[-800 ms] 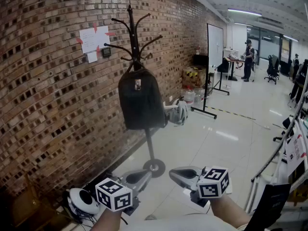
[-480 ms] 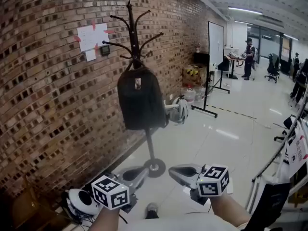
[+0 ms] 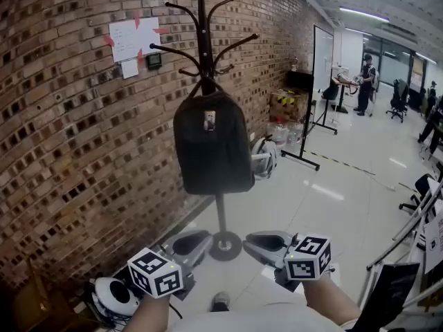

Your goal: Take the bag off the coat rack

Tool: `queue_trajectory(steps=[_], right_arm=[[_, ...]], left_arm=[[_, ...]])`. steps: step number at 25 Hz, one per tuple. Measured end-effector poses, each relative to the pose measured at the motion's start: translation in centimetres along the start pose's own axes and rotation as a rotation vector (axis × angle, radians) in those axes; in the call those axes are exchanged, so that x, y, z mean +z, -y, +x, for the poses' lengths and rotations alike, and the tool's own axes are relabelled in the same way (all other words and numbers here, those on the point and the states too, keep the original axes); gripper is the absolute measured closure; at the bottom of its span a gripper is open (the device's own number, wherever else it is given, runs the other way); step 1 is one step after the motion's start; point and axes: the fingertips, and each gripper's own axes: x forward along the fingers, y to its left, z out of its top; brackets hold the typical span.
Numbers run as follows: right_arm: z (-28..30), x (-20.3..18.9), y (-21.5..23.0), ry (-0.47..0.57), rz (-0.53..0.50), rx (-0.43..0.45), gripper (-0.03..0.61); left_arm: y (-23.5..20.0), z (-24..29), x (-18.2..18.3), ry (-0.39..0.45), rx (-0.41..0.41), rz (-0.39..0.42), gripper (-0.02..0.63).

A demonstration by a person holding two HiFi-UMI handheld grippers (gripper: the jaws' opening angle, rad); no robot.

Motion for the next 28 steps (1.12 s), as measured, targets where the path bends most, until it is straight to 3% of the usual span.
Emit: queue_trajectory(steps=[4, 10, 16, 21, 25, 28], right_arm=[[4.7, 2.9, 5.3, 0.003, -0.003, -0.031, 0.495], [10.0, 9.0, 13.5, 0.055, -0.03, -0.11, 0.443], [11.8, 15.3, 20.0, 0.132, -0.081, -0.221, 0.362], [12.6, 18.8, 24.5, 0.199, -0.087, -0.298, 0.279], [13.5, 20.3, 26.5, 0.197, -0.113, -0.326, 0.204], [13.9, 21.1, 27.3, 0.162, -0.133, -0.324, 0.182]], left_arm=[[-8.0, 1.7, 2.5, 0.019, 0.019, -0.024, 0.519], [-18.0, 5.5, 7.5, 0.001, -0.022, 0.064, 0.397], [-26.2, 8.4, 12.9, 0.017, -0.002, 0.106, 0.331], [-30.5, 11.0, 15.2, 0.006, -0.009, 0.114, 0.228], [-32.0, 12.6, 16.1, 0.009, -0.03, 0.125, 0.205], [-33.0, 13.4, 17.0, 0.013, -0.046, 0.133, 0.171]])
